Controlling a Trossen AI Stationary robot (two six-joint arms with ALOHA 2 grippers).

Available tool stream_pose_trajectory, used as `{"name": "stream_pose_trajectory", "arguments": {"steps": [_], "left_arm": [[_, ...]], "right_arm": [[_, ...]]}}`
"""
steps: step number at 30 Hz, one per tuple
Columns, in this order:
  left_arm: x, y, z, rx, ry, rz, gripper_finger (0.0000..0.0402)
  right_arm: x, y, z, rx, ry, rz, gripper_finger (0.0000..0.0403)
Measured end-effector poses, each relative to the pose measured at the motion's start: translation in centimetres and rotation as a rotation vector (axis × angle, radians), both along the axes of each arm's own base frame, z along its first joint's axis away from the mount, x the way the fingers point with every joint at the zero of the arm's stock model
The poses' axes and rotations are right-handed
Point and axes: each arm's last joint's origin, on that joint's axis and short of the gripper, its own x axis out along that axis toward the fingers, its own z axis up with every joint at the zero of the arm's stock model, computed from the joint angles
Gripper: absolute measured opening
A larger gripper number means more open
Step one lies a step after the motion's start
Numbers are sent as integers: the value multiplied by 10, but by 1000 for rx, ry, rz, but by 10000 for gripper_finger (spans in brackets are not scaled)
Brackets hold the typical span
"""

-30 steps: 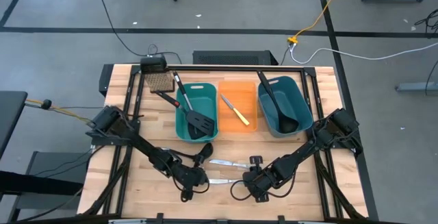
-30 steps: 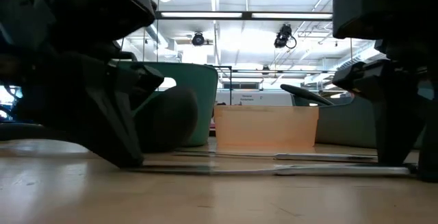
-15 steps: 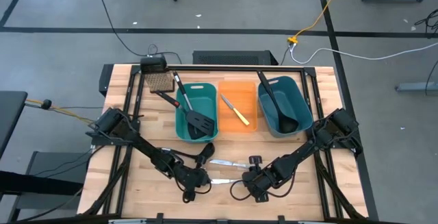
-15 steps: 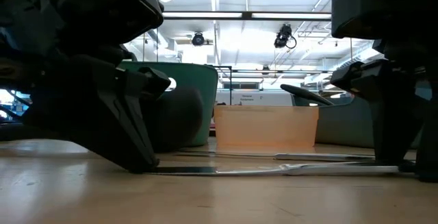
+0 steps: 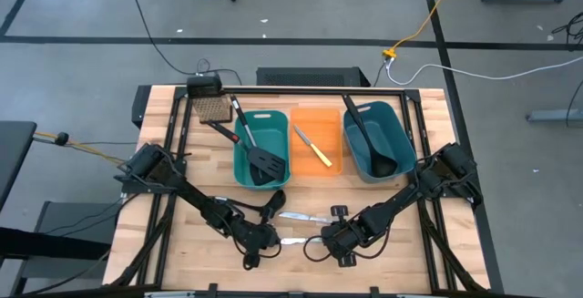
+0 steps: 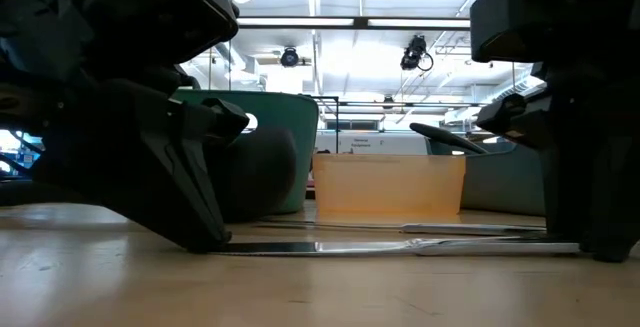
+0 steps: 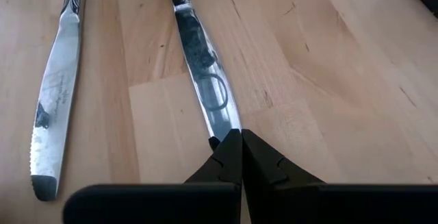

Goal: Pick & Place Kitchen Items
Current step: Put the silver knife into the orange bin

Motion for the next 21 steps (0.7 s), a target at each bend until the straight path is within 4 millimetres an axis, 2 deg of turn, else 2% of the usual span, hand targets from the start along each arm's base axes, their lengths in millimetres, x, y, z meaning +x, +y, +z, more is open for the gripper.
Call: {"name": "stream_pose_trajectory", "arguments": {"steps": [7, 18, 21], "left_arm": [[1, -1, 2, -4, -19, -15, 6], [-3, 2, 22, 10, -48, -35, 28], [-2, 2, 23, 12, -50, -37, 28]], "right_arm": [[-1, 1, 1, -12, -7, 10, 81], [-2, 1, 12, -30, -22, 17, 79], [1, 3, 19, -30, -36, 21, 21]]}}
